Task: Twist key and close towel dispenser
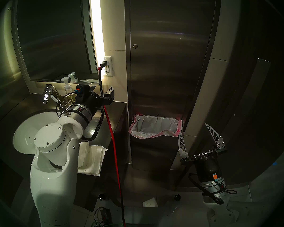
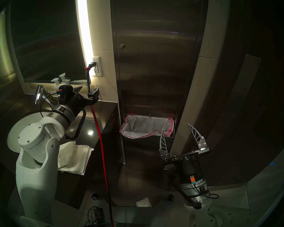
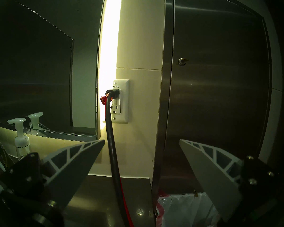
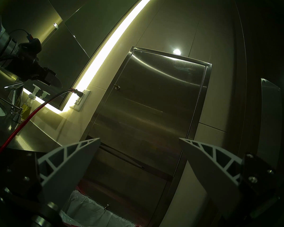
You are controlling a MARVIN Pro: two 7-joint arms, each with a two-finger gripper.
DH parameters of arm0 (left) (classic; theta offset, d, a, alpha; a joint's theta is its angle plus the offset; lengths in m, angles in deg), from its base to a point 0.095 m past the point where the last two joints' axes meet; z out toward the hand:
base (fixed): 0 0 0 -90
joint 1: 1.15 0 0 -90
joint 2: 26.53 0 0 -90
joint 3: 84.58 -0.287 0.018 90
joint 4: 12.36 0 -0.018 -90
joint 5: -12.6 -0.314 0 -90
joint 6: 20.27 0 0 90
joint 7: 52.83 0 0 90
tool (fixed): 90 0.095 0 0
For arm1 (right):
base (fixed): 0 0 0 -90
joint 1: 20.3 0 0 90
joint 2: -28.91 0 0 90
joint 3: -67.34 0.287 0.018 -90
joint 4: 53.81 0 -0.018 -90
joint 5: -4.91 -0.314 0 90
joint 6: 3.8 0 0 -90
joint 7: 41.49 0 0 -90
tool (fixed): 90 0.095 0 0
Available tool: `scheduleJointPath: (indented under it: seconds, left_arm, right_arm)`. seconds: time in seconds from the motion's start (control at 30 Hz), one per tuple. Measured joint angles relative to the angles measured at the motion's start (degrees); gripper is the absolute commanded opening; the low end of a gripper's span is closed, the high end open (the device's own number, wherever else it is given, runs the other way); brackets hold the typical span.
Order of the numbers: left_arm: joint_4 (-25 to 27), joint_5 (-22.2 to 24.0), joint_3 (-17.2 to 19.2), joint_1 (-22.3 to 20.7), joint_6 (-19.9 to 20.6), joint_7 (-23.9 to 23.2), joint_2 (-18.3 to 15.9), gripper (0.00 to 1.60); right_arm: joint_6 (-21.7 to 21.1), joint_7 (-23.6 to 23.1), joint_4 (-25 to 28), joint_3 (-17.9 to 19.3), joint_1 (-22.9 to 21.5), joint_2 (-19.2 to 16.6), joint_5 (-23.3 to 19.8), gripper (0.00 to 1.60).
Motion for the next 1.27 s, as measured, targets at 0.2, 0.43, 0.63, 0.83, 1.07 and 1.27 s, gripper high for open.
scheduleJointPath:
  seconds: [0.2,0.43,0.63,0.83,1.07,1.27]
  left_arm:
    - [0.1,-0.3,-0.2,-0.1,-0.5,-0.3,-0.1,1.60]
    - [0.1,-0.4,-0.1,-0.1,-0.7,-0.7,-0.1,1.60]
    - [0.1,-0.3,0.0,-0.2,-0.8,-0.9,-0.1,1.60]
    - [0.1,-0.3,0.1,-0.2,-0.8,-1.0,-0.1,1.60]
    - [0.1,-0.3,0.2,-0.2,-0.8,-1.1,0.0,1.60]
    - [0.1,-0.3,0.2,-0.2,-0.8,-1.1,0.0,1.60]
  right_arm:
    - [0.0,0.0,0.0,0.0,0.0,0.0,0.0,1.60]
    - [0.0,0.0,0.0,0.0,0.0,0.0,0.0,1.60]
    - [0.0,0.0,0.0,0.0,0.0,0.0,0.0,1.60]
    - [0.0,0.0,0.0,0.0,0.0,0.0,0.0,1.60]
    - [0.0,0.0,0.0,0.0,0.0,0.0,0.0,1.60]
    - [0.0,0.0,0.0,0.0,0.0,0.0,0.0,1.60]
